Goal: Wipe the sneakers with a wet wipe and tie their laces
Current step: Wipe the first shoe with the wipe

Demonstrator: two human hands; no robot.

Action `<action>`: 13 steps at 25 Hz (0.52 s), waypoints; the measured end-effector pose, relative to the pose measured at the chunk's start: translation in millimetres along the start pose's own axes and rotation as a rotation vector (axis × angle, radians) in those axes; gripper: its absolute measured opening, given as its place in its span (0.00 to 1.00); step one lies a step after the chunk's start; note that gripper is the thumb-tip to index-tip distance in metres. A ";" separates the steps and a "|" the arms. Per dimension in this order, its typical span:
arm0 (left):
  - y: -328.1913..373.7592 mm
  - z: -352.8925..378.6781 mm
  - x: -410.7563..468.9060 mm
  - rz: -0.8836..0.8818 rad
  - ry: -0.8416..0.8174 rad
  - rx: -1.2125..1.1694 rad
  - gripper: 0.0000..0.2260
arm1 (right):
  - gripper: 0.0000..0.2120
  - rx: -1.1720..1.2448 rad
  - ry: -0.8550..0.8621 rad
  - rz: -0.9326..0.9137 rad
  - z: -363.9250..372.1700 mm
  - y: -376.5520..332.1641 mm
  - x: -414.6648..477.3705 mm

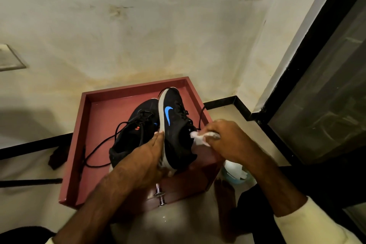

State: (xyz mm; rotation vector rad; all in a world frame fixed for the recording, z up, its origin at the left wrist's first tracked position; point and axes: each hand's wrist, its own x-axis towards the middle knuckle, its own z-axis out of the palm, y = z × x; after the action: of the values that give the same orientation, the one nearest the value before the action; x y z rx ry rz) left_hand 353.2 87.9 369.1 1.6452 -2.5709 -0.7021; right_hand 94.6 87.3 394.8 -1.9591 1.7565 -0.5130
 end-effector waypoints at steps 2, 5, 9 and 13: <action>-0.5 -0.6 1.6 -0.011 -0.006 -0.010 0.54 | 0.12 0.000 0.172 -0.058 7.5 -3.0 8.8; -2.2 0.2 5.1 -0.034 -0.026 -0.010 0.55 | 0.11 -0.076 0.112 -0.130 27.5 -17.5 14.0; -3.1 2.5 8.4 -0.050 -0.049 0.001 0.53 | 0.11 -0.168 -0.147 -0.072 34.7 -15.8 2.4; -7.0 7.0 10.8 -0.027 -0.023 -0.059 0.54 | 0.13 0.049 -0.292 0.017 10.0 -4.9 -5.2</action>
State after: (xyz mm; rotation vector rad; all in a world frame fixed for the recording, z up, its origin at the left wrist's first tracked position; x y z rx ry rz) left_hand 352.6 78.7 357.8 1.6667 -2.5219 -0.7960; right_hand 103.5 93.8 389.4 -1.8758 1.5614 -0.2452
